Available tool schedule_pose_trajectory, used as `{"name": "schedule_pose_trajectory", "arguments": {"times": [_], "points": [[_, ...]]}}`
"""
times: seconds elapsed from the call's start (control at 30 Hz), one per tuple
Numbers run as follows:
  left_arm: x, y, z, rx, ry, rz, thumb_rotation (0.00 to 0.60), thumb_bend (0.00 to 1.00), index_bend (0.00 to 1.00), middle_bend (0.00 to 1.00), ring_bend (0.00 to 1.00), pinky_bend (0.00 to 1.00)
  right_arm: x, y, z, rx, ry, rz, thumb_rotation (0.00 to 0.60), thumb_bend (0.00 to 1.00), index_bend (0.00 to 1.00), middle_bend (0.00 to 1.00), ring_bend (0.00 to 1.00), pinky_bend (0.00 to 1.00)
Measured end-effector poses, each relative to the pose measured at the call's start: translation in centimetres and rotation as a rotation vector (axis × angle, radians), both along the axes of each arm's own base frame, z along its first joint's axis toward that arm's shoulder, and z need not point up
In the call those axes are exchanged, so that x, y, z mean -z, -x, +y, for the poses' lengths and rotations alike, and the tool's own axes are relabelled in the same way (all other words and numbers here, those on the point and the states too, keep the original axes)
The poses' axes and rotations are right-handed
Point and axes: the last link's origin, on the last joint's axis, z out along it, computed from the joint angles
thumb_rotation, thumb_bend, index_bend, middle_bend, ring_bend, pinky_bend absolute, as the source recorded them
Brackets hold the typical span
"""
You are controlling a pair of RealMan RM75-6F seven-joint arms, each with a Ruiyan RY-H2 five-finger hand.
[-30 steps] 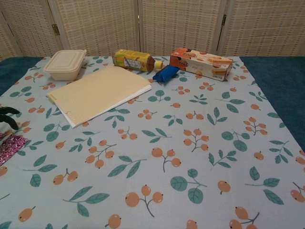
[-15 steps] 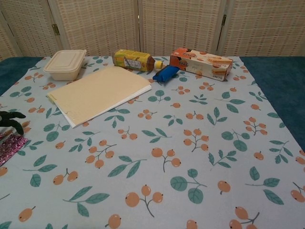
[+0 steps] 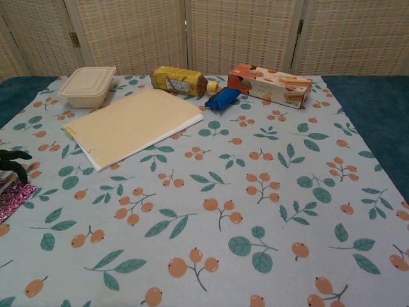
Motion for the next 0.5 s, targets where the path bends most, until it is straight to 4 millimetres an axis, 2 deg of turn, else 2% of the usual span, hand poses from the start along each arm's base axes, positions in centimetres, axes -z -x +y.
{"name": "schedule_pose_trajectory", "arguments": {"times": [0.2,0.5], "points": [[-0.2,-0.1,0.1,0.011,-0.022,-0.014,0.6,0.11,0.36,0.0,0.0,0.0,0.0,-0.1,0.0,-0.003,0.003,-0.001,0.6,0.5,0.3,0.17,0.0,0.0],[-1.6,-0.2,-0.2,0.026,-0.047,-0.013,0.6,0.11,0.36,0.0,0.0,0.0,-0.2,-0.1,0.0,-0.009,0.008,0.0,0.6,0.5,0.3,0.17,0.0,0.0]]}}
